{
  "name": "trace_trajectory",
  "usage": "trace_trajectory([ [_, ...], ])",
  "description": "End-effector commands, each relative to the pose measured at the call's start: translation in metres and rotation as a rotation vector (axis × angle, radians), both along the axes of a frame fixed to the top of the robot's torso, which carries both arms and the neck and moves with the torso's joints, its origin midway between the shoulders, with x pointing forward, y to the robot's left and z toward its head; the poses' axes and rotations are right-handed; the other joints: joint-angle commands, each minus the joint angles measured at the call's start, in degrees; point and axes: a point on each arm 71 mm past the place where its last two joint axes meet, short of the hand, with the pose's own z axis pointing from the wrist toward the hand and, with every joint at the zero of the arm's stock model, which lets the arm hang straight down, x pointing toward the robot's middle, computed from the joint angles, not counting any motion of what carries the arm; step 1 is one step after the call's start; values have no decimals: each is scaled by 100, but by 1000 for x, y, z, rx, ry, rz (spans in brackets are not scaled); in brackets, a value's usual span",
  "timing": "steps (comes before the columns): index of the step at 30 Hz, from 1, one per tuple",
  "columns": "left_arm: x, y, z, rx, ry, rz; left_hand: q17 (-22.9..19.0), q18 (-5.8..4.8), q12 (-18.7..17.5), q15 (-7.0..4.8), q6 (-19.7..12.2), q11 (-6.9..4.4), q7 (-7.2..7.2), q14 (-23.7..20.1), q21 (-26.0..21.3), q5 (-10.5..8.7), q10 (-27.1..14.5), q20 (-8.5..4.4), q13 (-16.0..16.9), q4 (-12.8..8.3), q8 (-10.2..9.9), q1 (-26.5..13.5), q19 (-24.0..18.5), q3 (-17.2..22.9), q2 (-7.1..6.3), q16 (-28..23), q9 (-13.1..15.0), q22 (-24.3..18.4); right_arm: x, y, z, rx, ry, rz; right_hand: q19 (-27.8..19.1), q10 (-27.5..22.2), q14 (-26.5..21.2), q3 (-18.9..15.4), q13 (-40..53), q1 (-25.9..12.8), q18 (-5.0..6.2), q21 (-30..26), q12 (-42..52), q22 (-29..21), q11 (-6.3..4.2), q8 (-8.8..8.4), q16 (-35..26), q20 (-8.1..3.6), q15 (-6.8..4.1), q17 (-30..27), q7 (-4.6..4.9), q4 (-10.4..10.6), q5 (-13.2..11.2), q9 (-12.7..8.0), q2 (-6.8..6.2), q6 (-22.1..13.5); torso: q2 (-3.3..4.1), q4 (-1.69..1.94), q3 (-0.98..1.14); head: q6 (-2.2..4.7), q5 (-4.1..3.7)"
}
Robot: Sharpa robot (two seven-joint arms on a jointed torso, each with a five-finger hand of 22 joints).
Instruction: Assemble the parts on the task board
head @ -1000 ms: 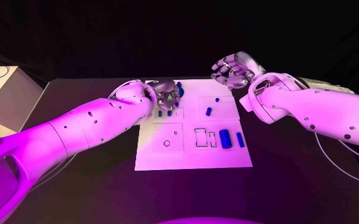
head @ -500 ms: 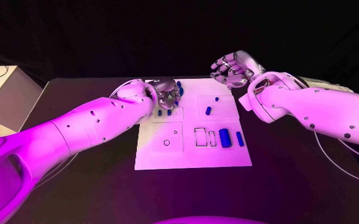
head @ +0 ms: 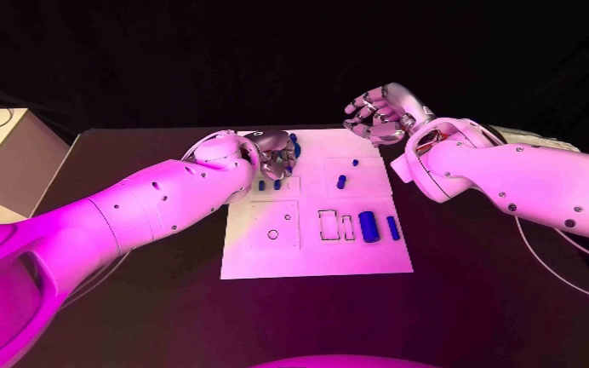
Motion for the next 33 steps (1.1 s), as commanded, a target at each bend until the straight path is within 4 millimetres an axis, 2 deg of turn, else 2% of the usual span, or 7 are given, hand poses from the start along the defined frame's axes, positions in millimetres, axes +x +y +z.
trace_trajectory([
  [1, -1, 0, -5, 23, 31, -6, 43, -62, -32, 4, 48, -9, 2, 51, 59, 8, 65, -11, -16, -10, -43, -10, 43, 54, 56, 40, -5, 62, -1, 1, 1, -6, -11, 16, 55, 48, 15, 31, -19, -59, 31, -13, -37, 6, -6, -8, -35, 7, 44, 11, 38, 0, 20, 10, 10, 1, -1, 1, -3, -19, -10],
  [15, 1, -1, -7, 3, 24, -3, 125, -103, -94, -30, 200, -47, -7, 167, 297, -4, 263, -40, -45, -148, -71, 18, 185, 128, 152, 141, -5, 312, -1, 2, 1, -6, -12, 18, 55, 48, 15, 31, -19, -59, 31, -13, -37, 6, -6, -8, -35, 7, 44, 11, 38, 0, 20, 10, 10, 1, -3, 0, -6, -24, -10],
  [25, 2, 0, -4, -38, -17, 0, 579, -194, -277, -100, 450, -111, -55, 599, 693, 7, 583, -106, -82, -331, -122, 16, 521, 181, 246, 352, 33, 743, -1, 3, 1, -6, -10, 22, 51, 65, 14, 28, -39, -70, 36, -46, -59, -15, -6, -7, -46, 8, 45, 5, 37, 5, 19, 11, 12, 4, -7, 1, -3, -15, -12],
  [33, 1, 1, 0, -89, -54, -2, 705, -227, -382, -112, 528, -124, -57, 727, 822, 15, 701, -120, -94, -385, -163, -10, 646, 205, 252, 403, 48, 887, -1, 2, 1, -6, -10, 21, 46, 66, 9, 26, -44, -73, 39, -66, -66, -29, -5, -6, -61, 8, 45, -10, 37, 6, 19, 11, 10, 4, -5, 1, -7, 6, -19],
])
